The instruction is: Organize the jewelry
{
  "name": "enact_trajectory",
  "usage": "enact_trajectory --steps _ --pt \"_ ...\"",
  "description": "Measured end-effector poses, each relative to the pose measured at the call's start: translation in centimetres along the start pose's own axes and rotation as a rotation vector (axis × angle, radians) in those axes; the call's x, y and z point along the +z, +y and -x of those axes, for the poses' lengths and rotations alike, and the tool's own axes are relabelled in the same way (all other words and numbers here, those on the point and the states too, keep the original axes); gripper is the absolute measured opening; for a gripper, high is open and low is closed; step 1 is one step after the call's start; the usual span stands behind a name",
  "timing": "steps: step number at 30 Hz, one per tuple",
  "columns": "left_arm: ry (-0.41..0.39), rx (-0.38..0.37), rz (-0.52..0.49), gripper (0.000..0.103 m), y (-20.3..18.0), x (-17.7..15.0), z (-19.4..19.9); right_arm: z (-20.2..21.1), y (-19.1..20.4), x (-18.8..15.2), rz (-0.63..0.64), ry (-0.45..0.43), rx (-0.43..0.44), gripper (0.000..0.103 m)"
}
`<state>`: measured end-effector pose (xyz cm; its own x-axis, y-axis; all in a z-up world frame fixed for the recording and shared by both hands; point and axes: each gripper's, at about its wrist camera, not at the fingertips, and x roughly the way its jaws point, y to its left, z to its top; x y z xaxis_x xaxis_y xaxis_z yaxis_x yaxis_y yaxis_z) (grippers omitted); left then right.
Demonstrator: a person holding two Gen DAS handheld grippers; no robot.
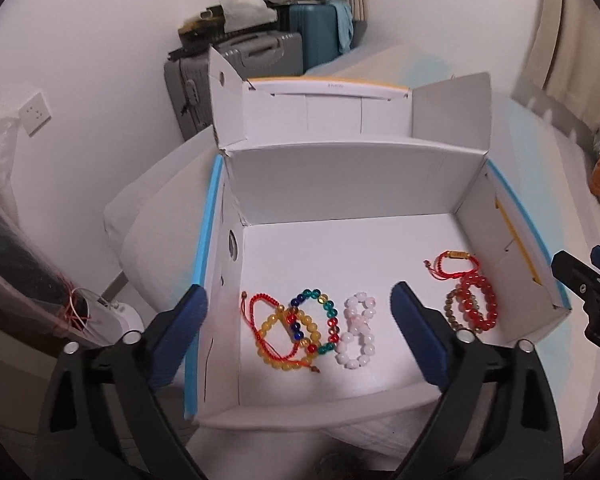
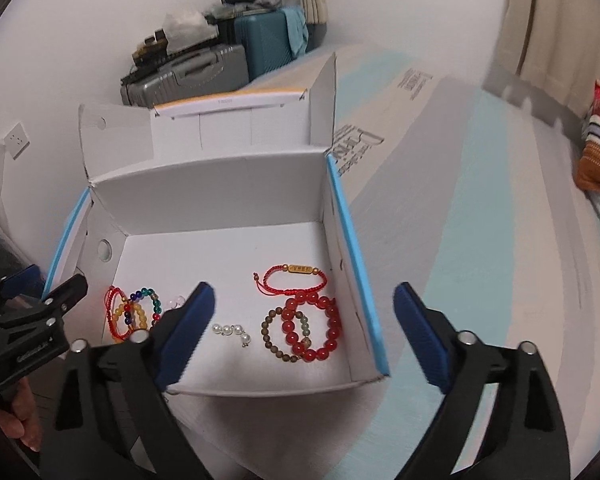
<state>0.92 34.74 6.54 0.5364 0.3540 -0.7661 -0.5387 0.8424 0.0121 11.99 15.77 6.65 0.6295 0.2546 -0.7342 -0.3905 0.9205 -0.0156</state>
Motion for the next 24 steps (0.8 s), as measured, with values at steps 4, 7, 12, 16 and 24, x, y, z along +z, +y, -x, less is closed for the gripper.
enact_trajectory --steps 4,7,12,16,24 --pt "-0.017 -0.002 0.002 0.097 0.0 -1.8 1.1 1.5 -0.1 -1.4 0.012 -0.025 -0.001 0.096" --pt "-0.027 -0.010 0.007 0.097 0.0 -3.2 1.7 2.1 -0.2 -2.9 0.012 -0.019 0.002 0.096" --pt "-0.086 0.007 -0.015 0.097 -0.4 -5.2 3.7 3.3 -0.3 -4.9 0.011 -0.034 0.014 0.096" --pt "-0.117 0.003 -0.029 0.097 -0.8 -6.4 5.0 4.1 -0.3 -6.0 0.000 -0.043 0.026 0.096" --pt "-0.105 -0.008 -0.019 0.097 -1.1 -7.8 5.6 5.7 -0.2 -7.6 0.015 -0.073 0.020 0.096"
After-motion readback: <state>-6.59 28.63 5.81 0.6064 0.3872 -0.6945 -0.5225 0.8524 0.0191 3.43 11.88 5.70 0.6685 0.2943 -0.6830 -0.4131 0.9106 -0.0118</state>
